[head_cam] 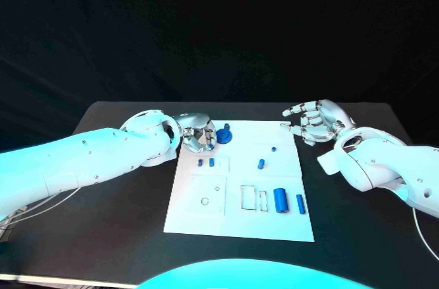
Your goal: Assemble the parts on the task board
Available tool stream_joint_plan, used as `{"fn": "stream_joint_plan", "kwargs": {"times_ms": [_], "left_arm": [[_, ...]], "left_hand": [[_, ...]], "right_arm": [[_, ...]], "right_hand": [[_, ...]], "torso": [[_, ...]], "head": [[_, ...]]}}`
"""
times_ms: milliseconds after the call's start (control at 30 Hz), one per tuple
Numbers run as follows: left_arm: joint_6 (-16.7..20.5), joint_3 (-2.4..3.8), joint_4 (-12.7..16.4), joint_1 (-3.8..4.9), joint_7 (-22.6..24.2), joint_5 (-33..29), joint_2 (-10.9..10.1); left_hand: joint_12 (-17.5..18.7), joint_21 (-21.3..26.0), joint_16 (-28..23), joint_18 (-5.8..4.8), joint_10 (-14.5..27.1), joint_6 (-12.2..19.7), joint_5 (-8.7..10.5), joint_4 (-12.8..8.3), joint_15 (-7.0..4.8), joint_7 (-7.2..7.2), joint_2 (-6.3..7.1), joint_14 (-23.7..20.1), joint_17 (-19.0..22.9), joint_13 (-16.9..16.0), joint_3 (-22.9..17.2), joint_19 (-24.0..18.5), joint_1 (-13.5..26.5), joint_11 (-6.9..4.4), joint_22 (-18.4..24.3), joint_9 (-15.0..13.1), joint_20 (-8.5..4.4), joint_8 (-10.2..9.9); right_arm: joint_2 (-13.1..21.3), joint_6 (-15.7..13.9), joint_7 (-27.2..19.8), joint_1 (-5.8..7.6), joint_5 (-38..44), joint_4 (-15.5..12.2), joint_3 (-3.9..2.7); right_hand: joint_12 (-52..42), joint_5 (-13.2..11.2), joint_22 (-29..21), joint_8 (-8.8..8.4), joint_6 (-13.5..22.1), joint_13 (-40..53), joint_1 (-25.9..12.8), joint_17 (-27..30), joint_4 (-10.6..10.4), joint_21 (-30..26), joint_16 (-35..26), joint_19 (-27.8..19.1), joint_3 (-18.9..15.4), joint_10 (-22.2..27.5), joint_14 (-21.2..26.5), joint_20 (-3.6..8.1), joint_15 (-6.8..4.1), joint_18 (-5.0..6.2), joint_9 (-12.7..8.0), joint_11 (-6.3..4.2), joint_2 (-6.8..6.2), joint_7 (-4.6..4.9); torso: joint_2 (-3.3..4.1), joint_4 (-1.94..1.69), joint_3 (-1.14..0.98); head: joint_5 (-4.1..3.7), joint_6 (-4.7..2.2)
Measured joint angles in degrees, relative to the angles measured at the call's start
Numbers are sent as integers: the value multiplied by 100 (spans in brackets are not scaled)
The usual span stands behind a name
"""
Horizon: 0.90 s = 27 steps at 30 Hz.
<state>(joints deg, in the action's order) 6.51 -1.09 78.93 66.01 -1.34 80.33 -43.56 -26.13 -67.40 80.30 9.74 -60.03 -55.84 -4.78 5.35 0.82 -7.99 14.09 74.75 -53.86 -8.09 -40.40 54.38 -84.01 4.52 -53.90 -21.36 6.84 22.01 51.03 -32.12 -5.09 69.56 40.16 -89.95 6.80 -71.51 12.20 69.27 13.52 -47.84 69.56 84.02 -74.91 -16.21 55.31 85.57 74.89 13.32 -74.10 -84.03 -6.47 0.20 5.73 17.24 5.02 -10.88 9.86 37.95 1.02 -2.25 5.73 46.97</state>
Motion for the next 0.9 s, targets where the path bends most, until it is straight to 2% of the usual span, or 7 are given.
{"fn": "stream_joint_plan", "kwargs": {"times_ms": [300,900], "left_arm": [[-57,1,-110,-1,-54,-13,-15],[-181,-9,-326,-4,-83,-17,148]], "left_hand": [[0,0,0,0,0,1,0,-16,0,0,0,0,6,1,-16,0,0,0,-5,0,0,-11],[25,1,0,0,-40,-19,0,-16,0,21,1,-1,6,2,-15,29,0,-1,-24,-10,-29,-18]], "right_arm": [[-2,0,0,-12,0,6,0],[-3,1,0,-29,0,8,0]], "right_hand": [[0,0,0,0,0,0,0,0,0,0,0,0,0,0,0,0,0,0,0,0,0,0],[0,0,-1,0,0,-1,0,1,0,0,0,0,0,0,0,0,0,0,0,0,0,0]], "torso": [[2,-3,1],[3,4,0]], "head": [[8,10],[25,32]]}}
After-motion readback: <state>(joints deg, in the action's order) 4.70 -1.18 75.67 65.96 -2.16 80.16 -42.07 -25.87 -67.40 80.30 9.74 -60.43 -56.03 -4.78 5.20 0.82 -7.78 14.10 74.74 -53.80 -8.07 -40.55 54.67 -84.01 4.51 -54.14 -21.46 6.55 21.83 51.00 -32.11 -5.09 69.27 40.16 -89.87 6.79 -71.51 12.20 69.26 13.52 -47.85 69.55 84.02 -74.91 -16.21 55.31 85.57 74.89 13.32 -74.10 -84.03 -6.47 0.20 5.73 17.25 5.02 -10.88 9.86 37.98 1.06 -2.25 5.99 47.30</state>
